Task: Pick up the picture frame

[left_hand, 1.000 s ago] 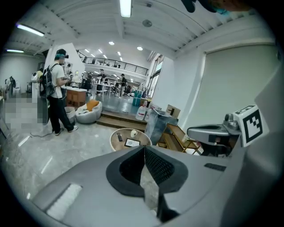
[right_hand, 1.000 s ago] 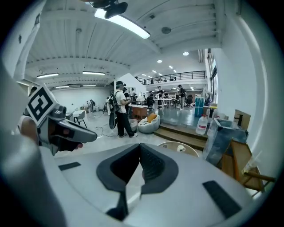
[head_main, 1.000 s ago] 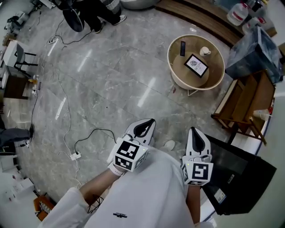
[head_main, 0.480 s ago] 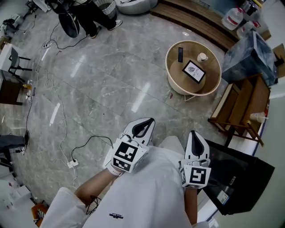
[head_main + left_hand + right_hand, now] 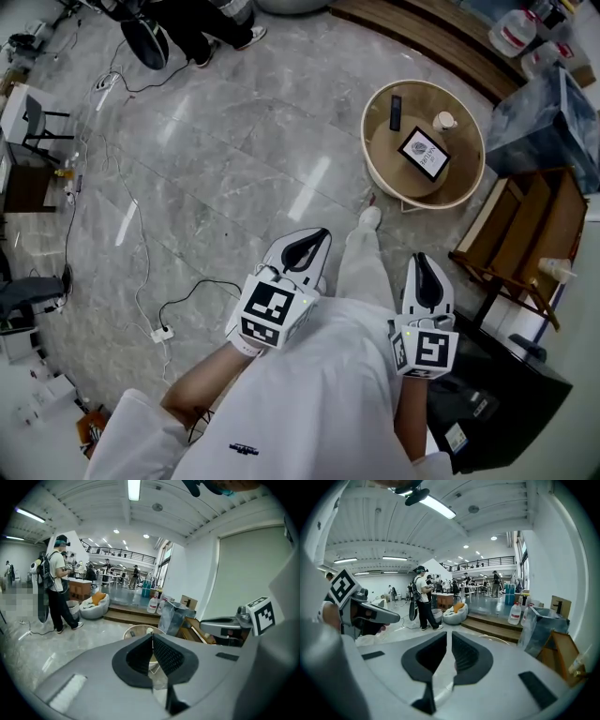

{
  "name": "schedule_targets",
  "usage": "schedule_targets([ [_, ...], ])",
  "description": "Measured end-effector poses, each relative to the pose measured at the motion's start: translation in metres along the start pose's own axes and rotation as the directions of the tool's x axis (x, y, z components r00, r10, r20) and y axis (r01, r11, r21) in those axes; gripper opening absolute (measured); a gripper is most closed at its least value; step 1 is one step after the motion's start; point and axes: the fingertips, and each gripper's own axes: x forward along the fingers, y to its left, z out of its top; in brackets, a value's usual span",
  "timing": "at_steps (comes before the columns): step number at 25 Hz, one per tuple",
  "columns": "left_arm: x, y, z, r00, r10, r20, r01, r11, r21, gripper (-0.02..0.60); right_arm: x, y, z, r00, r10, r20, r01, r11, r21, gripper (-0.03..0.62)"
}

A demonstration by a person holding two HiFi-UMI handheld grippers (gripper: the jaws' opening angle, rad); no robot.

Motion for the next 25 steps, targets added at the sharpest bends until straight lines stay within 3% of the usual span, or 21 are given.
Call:
schedule_targets([
  [5, 0.073, 0.013, 0.039, 1.0, 0.026, -0.016, -0.026, 1.0, -0.003, 0.006, 0.067, -0.057, 0.016, 0.999, 0.051, -0.011, -0.05, 0.999, 0.019, 0.008],
  [10, 0.15, 0.023, 0.106, 0.998, 0.062, -0.022, -0.062, 0.998, 0.02, 0.006, 0.145, -0.117, 0.039, 0.995, 0.098, -0.025, -0.095, 0.99, 0.107, 0.008],
  [13, 0.19, 0.027, 0.138, 0.996, 0.087, -0.021, -0.086, 0.996, 0.036, 0.006, 0.183, -0.146, 0.051, 0.989, 0.146, -0.033, -0.142, 0.985, 0.096, 0.008],
  [16, 0.228, 0.033, 0.149, 0.993, 0.111, -0.043, -0.109, 0.993, 0.047, 0.006, 0.213, -0.171, 0.059, 0.982, 0.186, -0.027, -0.183, 0.979, 0.093, 0.016],
  [18, 0.246, 0.033, 0.154, 0.992, 0.115, -0.055, -0.112, 0.992, 0.056, 0.006, 0.227, -0.184, 0.059, 0.98, 0.199, -0.03, -0.194, 0.975, 0.106, 0.066],
  [25, 0.282, 0.038, 0.162, 0.99, 0.115, -0.08, -0.111, 0.993, 0.049, 0.006, 0.258, -0.217, 0.054, 0.982, 0.177, -0.059, -0.164, 0.97, 0.178, 0.074],
])
